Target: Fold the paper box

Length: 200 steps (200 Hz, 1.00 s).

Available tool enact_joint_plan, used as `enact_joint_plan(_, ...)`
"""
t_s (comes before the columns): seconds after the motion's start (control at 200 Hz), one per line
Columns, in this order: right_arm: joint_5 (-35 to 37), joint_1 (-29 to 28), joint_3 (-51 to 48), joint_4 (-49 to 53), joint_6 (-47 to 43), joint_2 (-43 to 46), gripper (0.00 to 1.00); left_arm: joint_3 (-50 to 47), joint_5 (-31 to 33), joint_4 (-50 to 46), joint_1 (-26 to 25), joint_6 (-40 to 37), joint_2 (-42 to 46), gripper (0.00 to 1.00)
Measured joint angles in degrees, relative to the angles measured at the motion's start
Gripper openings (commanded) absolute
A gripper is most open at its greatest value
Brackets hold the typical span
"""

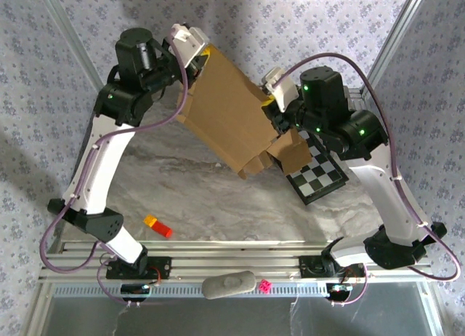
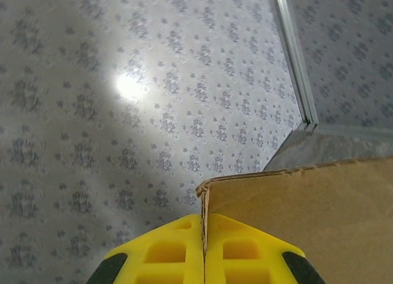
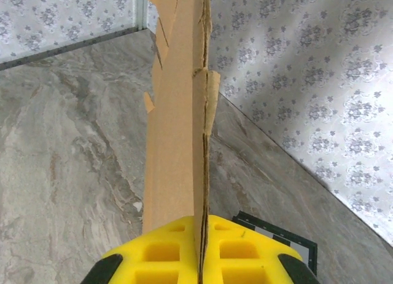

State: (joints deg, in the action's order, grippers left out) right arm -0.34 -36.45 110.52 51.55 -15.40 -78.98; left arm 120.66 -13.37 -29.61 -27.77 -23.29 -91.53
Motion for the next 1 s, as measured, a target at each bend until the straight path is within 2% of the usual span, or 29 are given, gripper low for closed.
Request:
enact_joint_plan(0.06,1.9,-0.2,0.0,-2.0,2.3,-0.1,0.55,0.0,4.2,-0.1,-1.5,3.6,0.0,0.0)
enact_joint_plan(0.16,5.9,-0.7,0.0,-4.9,8.2,-0.2,0.67,1.7,10.6,-0.7,-3.1,9.6,-0.6,0.0)
enact_joint_plan(0.32,12.3,-1.0,-0.1,-7.7,25.1,1.3,0.65,6.7,18.5,-2.4,-3.0,16.5,-2.4,0.0)
enact_joint_plan(0.46,17.4,-1.3,-3.4,-9.4,48.0,6.8,0.56,11.3,23.0,-4.5,-3.0,20.0,-3.9,0.0)
enact_joint_plan(0.66,20.5,-1.7,-3.8,-10.8,77.4,10.4,0.56,12.6,27.9,-6.7,-3.0,23.5,-4.3,0.0)
enact_joint_plan(0.845,16.5,-1.2,0.2,-15.1,97.6,4.1,0.59,12.3,30.5,-8.0,-3.3,26.0,-4.3,0.0)
enact_joint_plan(0.999,11.1,-0.8,9.8,-14.2,106.4,-7.9,0.6,11.0,32.4,-8.3,-3.9,27.8,-4.2,0.0)
